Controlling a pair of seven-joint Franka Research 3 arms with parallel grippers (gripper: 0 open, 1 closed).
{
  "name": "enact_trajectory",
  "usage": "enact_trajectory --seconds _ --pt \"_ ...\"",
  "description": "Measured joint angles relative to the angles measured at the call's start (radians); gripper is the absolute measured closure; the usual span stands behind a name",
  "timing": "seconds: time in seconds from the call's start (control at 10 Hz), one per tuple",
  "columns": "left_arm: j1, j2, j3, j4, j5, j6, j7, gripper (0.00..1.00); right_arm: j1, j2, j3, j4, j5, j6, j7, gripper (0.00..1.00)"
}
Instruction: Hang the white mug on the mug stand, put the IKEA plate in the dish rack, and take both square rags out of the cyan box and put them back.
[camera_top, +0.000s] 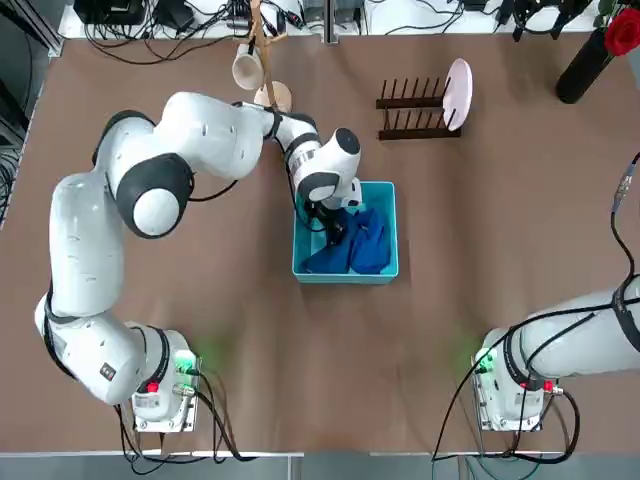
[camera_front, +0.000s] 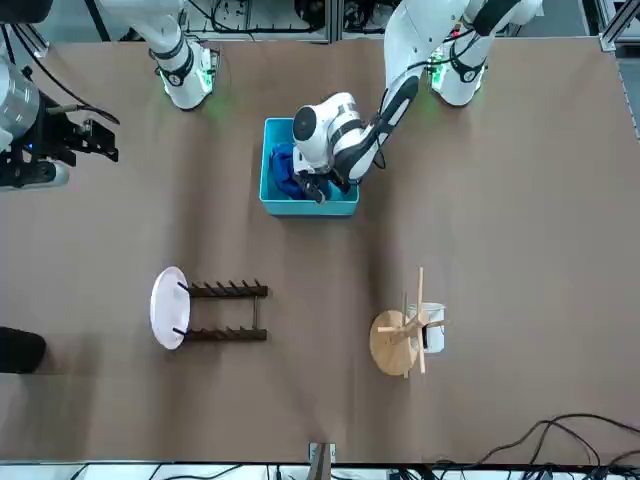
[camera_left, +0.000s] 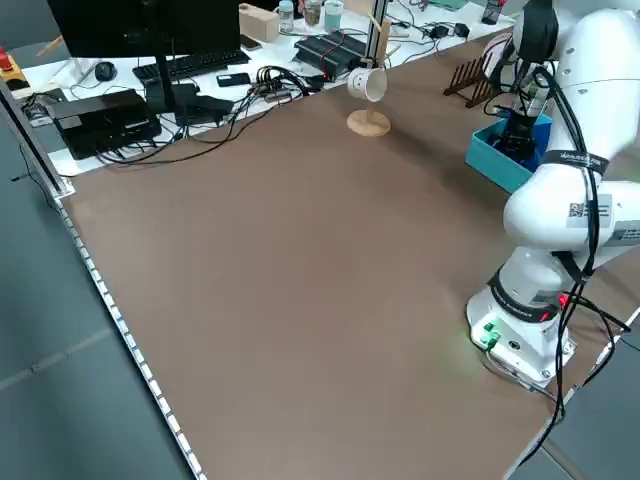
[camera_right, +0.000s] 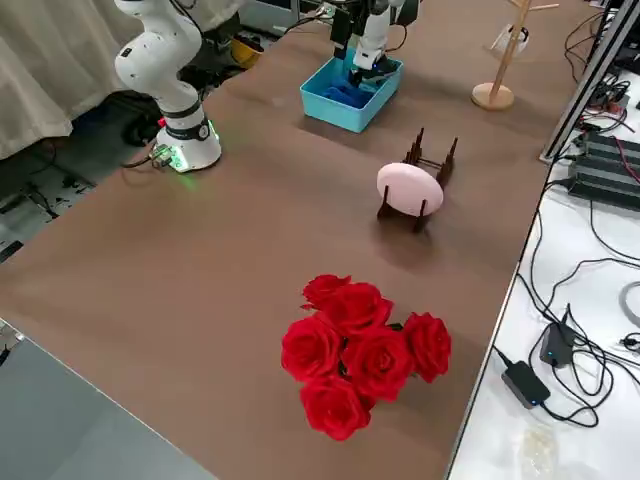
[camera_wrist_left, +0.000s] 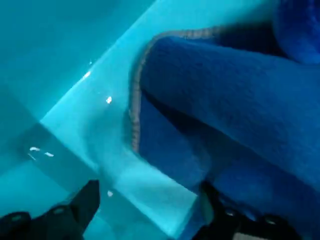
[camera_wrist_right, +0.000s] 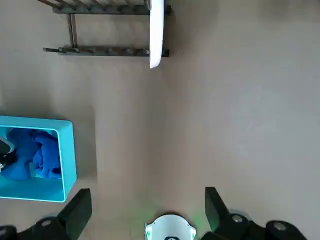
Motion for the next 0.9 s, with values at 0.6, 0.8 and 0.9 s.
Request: enact_trajectory --seconds 0.6,0.8,0.9 --pt "0.001 -0.023 -0.002 0.039 0.000 0.000 -0.030 0.99 0.000 0.000 0.000 0.000 0.000 0.000 0.000 0.00" --pt "0.005 -0.080 -0.002 0.048 0.000 -0.019 -0.030 0.99 0.000 0.000 0.000 0.000 0.000 0.000 0.000 0.00" --pt "0.005 -0.128 -0.004 0.052 -0.002 -0.062 -0.029 0.99 0.000 0.000 0.000 0.000 0.000 0.000 0.000 0.00"
